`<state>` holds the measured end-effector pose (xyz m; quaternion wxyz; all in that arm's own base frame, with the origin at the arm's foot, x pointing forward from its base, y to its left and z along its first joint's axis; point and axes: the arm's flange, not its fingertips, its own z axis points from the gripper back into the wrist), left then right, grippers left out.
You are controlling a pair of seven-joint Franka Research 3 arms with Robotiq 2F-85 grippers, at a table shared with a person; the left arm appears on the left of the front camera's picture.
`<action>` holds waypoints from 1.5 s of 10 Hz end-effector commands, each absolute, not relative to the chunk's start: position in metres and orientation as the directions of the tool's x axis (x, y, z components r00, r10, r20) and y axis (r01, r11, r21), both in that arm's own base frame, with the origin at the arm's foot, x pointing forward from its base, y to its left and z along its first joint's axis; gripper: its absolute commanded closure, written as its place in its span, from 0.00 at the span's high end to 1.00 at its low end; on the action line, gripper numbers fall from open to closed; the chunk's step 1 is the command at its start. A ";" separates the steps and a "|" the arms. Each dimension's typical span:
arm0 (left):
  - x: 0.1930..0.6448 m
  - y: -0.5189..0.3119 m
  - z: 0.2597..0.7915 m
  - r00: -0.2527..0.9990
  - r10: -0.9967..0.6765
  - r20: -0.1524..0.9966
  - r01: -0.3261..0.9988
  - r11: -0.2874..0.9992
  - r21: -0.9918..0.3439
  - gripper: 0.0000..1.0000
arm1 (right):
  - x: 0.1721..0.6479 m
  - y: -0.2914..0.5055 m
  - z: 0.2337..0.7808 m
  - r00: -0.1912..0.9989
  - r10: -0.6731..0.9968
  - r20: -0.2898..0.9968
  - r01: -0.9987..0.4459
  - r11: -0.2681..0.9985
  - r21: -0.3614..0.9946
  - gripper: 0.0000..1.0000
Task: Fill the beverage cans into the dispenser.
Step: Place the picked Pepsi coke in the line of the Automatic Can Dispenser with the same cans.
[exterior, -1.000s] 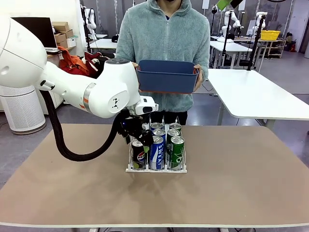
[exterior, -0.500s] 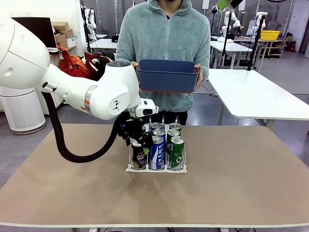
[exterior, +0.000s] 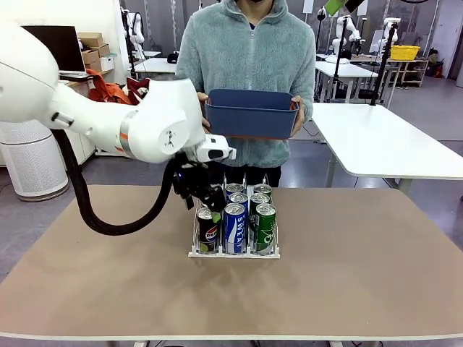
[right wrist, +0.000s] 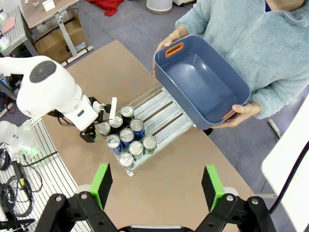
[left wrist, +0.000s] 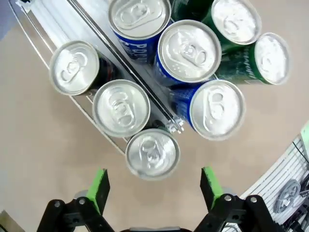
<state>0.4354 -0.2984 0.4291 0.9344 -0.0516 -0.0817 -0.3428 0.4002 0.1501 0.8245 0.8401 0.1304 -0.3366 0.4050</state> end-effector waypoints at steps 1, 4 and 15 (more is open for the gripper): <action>0.429 -0.260 0.462 0.726 -0.649 0.226 0.679 0.728 -0.090 1.00 | 0.399 0.149 0.822 0.436 0.590 0.679 -0.777 0.627 -0.046 0.99; 0.417 -0.215 0.509 0.691 -0.635 0.346 0.693 0.718 -0.065 1.00 | 0.399 0.149 0.822 0.436 0.590 0.679 -0.777 0.627 -0.046 0.99; 0.392 -0.178 0.766 0.405 -0.731 0.549 0.734 0.618 0.281 1.00 | 0.399 0.149 0.822 0.436 0.590 0.679 -0.777 0.627 -0.046 0.99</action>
